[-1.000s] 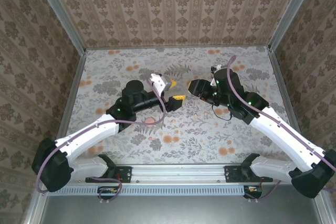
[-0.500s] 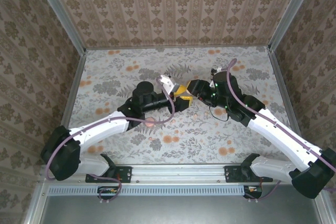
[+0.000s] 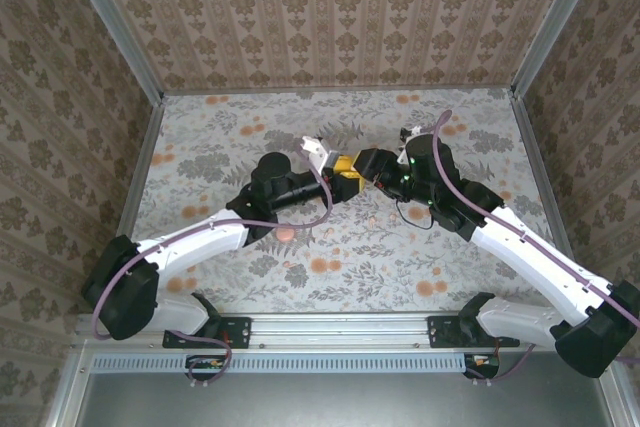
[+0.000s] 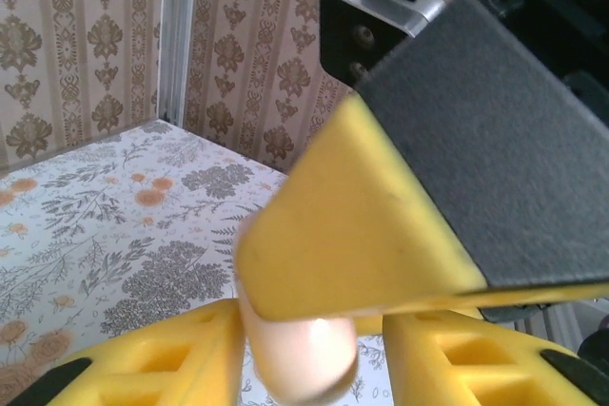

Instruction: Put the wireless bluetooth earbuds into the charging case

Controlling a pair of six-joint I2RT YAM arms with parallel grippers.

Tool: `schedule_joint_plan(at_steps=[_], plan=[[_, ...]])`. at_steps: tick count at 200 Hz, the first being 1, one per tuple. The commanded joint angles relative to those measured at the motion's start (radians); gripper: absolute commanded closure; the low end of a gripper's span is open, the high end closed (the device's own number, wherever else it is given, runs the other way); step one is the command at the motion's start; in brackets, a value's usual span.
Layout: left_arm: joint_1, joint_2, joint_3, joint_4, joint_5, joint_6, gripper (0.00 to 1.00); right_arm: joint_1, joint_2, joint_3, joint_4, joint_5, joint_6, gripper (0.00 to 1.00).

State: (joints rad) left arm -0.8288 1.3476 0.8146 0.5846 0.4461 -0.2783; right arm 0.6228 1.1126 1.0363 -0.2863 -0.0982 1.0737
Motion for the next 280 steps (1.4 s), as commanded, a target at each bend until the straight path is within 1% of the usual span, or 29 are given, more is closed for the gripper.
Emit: schedule_joint_plan(at_steps=[1, 10, 23, 32, 45, 68, 92, 99, 108, 109, 122, 131, 161, 172, 184, 199, 235, 266, 280], plan=[[0.012, 0.002, 0.014, 0.067, 0.017, -0.039, 0.67, 0.008, 0.007, -0.014, 0.027, -0.027, -0.003, 0.55], [0.015, 0.002, 0.013, 0.068, 0.020, -0.041, 0.73, 0.008, 0.007, -0.011, 0.029, -0.029, -0.007, 0.55], [0.020, 0.002, 0.014, 0.070, 0.025, -0.048, 0.79, 0.008, 0.009, -0.006, 0.032, -0.032, -0.017, 0.54], [0.022, 0.002, 0.015, 0.069, 0.030, -0.051, 0.81, 0.008, 0.009, -0.001, 0.035, -0.034, -0.025, 0.53], [0.026, 0.002, 0.015, 0.069, 0.039, -0.062, 0.85, 0.008, 0.007, 0.005, 0.051, -0.042, -0.052, 0.48], [0.042, -0.005, 0.020, 0.069, 0.067, -0.099, 0.90, 0.006, -0.004, 0.045, 0.041, -0.057, -0.173, 0.37], [0.083, -0.024, 0.015, 0.084, 0.138, -0.193, 0.94, -0.015, -0.043, 0.097, 0.013, -0.092, -0.318, 0.30], [0.097, -0.032, 0.017, 0.087, 0.165, -0.223, 0.94, -0.031, -0.059, 0.095, 0.026, -0.121, -0.340, 0.30], [0.114, -0.046, 0.023, 0.087, 0.189, -0.258, 0.95, -0.061, -0.077, 0.081, 0.073, -0.182, -0.348, 0.33], [0.116, -0.047, 0.024, 0.087, 0.204, -0.263, 0.95, -0.064, -0.078, 0.080, 0.079, -0.190, -0.348, 0.33], [0.135, -0.067, 0.036, 0.087, 0.260, -0.309, 0.95, -0.106, -0.093, 0.049, 0.174, -0.293, -0.326, 0.36], [0.141, -0.079, 0.044, 0.085, 0.283, -0.337, 0.95, -0.127, -0.094, 0.031, 0.240, -0.355, -0.306, 0.36], [0.146, -0.117, 0.065, 0.089, 0.309, -0.407, 0.95, -0.136, -0.069, 0.000, 0.410, -0.472, -0.249, 0.34], [0.146, -0.129, 0.064, 0.102, 0.297, -0.431, 0.95, -0.136, -0.053, -0.005, 0.467, -0.504, -0.223, 0.38], [0.146, -0.141, 0.064, 0.101, 0.276, -0.452, 0.95, -0.137, -0.041, -0.007, 0.492, -0.514, -0.205, 0.43], [0.145, -0.150, 0.065, 0.113, 0.269, -0.468, 0.95, -0.138, -0.034, -0.008, 0.498, -0.514, -0.204, 0.44], [0.145, -0.173, 0.067, 0.116, 0.265, -0.488, 0.96, -0.141, -0.037, -0.021, 0.521, -0.509, -0.199, 0.41], [0.145, -0.179, 0.071, 0.130, 0.267, -0.502, 0.97, -0.141, -0.037, -0.056, 0.581, -0.518, -0.168, 0.37], [0.145, -0.182, 0.074, 0.132, 0.270, -0.507, 0.97, -0.141, -0.041, -0.067, 0.576, -0.514, -0.169, 0.34]])
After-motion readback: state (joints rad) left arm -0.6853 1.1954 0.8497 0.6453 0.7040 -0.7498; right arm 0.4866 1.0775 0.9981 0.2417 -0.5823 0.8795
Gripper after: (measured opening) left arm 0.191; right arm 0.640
